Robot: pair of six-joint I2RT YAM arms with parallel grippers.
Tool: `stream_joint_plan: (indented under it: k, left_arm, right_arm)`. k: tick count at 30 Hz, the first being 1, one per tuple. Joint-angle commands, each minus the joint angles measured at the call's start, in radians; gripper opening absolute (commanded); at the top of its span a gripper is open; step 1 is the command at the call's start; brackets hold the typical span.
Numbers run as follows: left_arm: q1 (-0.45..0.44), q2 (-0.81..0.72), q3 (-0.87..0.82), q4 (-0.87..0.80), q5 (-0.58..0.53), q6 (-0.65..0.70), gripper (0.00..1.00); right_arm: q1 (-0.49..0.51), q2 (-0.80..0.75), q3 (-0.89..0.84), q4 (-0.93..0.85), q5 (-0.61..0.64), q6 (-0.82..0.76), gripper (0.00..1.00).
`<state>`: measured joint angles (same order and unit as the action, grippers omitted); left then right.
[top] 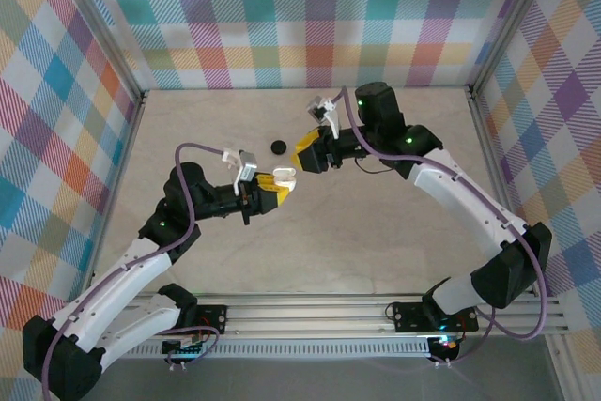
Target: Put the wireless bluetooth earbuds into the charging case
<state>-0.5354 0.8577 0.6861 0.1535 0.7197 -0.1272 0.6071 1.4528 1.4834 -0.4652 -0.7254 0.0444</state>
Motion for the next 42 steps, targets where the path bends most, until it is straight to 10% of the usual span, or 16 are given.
stream_joint_plan:
  k: [1,19,30,42]
  left_arm:
    - [0.000,-0.034,-0.039,-0.031,-0.075,0.029,0.00]
    - [0.005,-0.167,-0.125,-0.142,-0.218,0.034,0.00]
    - [0.006,-0.171,-0.133,-0.159,-0.231,0.019,0.00]
    - [0.006,-0.114,-0.151,-0.102,-0.211,0.000,0.00]
  right_arm:
    - [-0.019,0.036,0.060,-0.056,0.045,0.068,0.52]
    - [-0.059,0.662,0.450,-0.353,0.496,0.036,0.38]
    - [-0.063,1.061,0.907,-0.692,0.541,-0.234,0.36]
    - [-0.063,1.095,0.916,-0.710,0.613,-0.288,0.34]
